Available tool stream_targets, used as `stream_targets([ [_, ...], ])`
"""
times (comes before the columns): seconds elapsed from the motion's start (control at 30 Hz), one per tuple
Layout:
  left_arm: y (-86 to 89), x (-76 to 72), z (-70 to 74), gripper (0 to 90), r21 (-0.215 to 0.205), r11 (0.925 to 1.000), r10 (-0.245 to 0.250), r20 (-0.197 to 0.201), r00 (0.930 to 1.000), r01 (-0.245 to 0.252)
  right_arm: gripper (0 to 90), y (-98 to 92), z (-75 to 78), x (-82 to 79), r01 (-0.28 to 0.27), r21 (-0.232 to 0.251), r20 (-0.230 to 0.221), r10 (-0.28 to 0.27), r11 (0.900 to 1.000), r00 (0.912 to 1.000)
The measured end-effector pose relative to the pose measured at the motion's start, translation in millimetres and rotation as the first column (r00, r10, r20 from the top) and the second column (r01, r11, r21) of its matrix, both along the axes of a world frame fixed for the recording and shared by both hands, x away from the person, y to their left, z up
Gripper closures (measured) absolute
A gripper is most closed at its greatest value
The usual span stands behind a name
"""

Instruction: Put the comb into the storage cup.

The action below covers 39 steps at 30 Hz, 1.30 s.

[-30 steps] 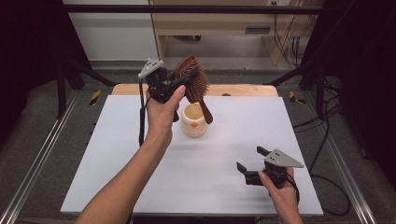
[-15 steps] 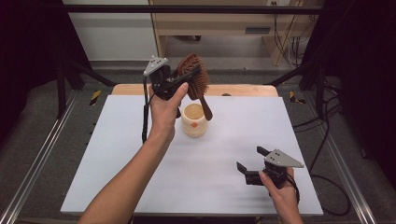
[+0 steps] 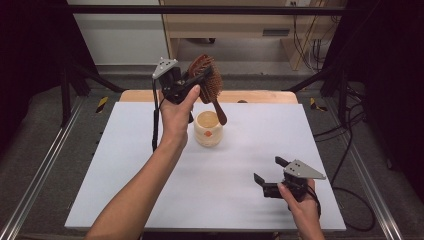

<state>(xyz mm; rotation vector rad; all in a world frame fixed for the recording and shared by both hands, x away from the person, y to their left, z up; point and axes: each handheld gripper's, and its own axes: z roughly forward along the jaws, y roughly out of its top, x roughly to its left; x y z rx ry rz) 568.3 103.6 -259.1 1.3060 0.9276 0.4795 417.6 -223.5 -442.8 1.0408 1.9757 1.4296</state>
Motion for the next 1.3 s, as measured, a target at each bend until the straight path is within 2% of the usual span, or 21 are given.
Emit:
stream_targets([
  [0.83, 17.5, 4.1, 3.6, 51.2, -0.009, 0.9987, 0.050, 0.010, 0.9987, -0.050, 3.9, 0.6, -0.1, 0.0, -0.003, 0.001, 0.000, 0.003, 1.000, 1.0000],
  [1.3, 20.1, 10.4, -3.7, 51.2, 0.026, 0.9964, 0.080, 0.012, 0.9967, -0.080, 3.9, 1.0, -0.4, 0.2, -0.004, 0.004, -0.002, 0.004, 1.000, 1.0000],
])
